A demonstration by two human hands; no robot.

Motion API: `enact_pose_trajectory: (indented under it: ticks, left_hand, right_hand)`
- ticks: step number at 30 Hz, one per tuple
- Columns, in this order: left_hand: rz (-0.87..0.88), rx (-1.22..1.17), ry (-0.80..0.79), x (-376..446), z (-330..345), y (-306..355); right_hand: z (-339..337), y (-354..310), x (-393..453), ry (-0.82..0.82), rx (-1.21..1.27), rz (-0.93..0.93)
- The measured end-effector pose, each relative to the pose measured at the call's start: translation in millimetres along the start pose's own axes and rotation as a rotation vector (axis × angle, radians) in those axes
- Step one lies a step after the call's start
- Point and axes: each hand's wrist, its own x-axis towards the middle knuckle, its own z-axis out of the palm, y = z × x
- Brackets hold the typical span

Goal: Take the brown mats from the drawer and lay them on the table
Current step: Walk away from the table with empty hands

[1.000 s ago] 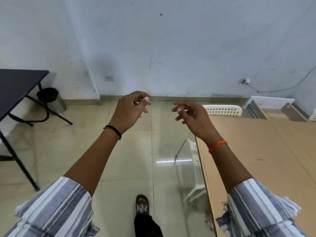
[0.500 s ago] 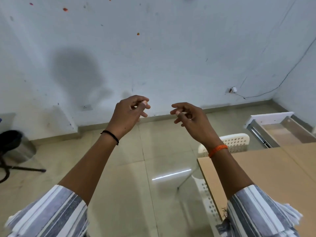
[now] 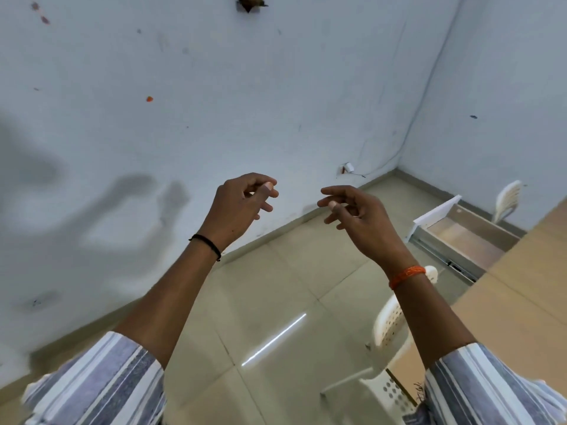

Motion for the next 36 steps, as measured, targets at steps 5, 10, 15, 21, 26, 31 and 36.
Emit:
enact_pose_trajectory:
  ticks: [5,10,15,21,26,31,36]
  left_hand:
    - [0.063,-0.048,-0.134,92,7,-12]
    - [0.099,-0.089,-0.245,179,40,-32]
    - [0.145,-0.116,-0.338,275,99,-47]
    - [0.186,-0.128,-0.471,400,191,-32]
    - [0.231,-0.171,-0.566,482,266,-14]
    - [0.259,-0.238,-0.685,548,346,-5]
    - [0.314,-0.276,-0.839,614,436,-1]
  right_hand:
    - [3,11,58,0.130,-0.063,0.047]
    - [-4,47,113,0.232,-0.119,0.116]
    - [-32,101,182,0.319,-0.157,0.137]
    - [-99,163,282,0.449,-0.160,0.169]
    - [-158,203,342,0.548,-0.167,0.224]
    - [-208,247,378,0.638,-0.217,0.272]
    - [-255,300,411,0.769,-0.243,0.349]
